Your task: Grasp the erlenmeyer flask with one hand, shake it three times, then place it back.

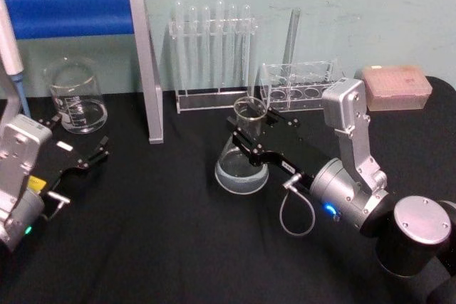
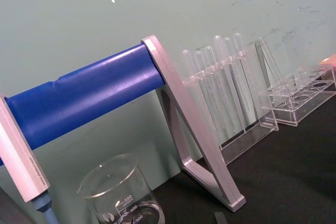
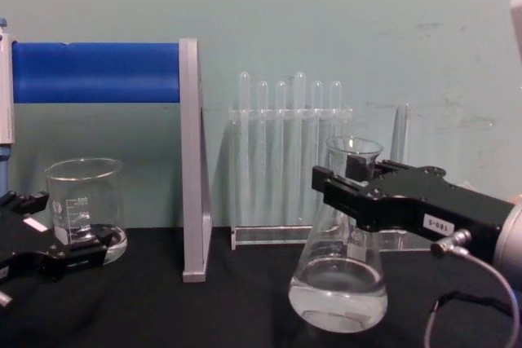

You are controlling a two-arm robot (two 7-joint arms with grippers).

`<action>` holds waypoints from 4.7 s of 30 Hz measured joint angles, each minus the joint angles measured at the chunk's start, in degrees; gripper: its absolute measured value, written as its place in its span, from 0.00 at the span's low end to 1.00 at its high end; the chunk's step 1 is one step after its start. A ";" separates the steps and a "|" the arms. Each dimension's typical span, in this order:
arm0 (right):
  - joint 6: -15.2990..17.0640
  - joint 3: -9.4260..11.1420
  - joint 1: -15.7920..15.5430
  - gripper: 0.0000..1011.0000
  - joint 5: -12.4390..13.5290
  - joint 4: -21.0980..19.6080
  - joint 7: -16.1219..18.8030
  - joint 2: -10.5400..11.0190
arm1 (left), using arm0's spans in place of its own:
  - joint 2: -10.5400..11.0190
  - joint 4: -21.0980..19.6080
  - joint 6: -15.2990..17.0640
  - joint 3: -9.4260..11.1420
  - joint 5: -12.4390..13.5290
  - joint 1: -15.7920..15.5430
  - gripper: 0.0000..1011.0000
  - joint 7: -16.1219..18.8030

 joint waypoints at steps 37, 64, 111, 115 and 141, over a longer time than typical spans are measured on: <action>-0.54 -0.10 -0.07 0.45 0.45 -0.01 0.08 -0.13 | 0.00 0.00 0.00 0.00 0.00 0.00 0.99 0.00; 0.04 -7.79 0.39 0.45 0.13 -2.91 4.48 -1.19 | 0.00 0.00 0.00 0.00 0.00 0.00 0.99 0.00; -0.59 6.94 -1.12 0.45 -3.94 -1.27 -7.13 -1.25 | 0.00 0.00 0.00 0.00 0.00 0.00 0.99 0.00; -0.45 7.32 -1.18 0.45 -4.35 -1.26 -6.95 -1.51 | 0.00 0.00 0.00 0.00 0.00 0.00 0.99 0.00; 0.49 -2.19 -0.65 0.45 -3.34 -2.68 1.36 -2.86 | 0.00 0.00 0.00 0.00 0.00 0.00 0.99 0.00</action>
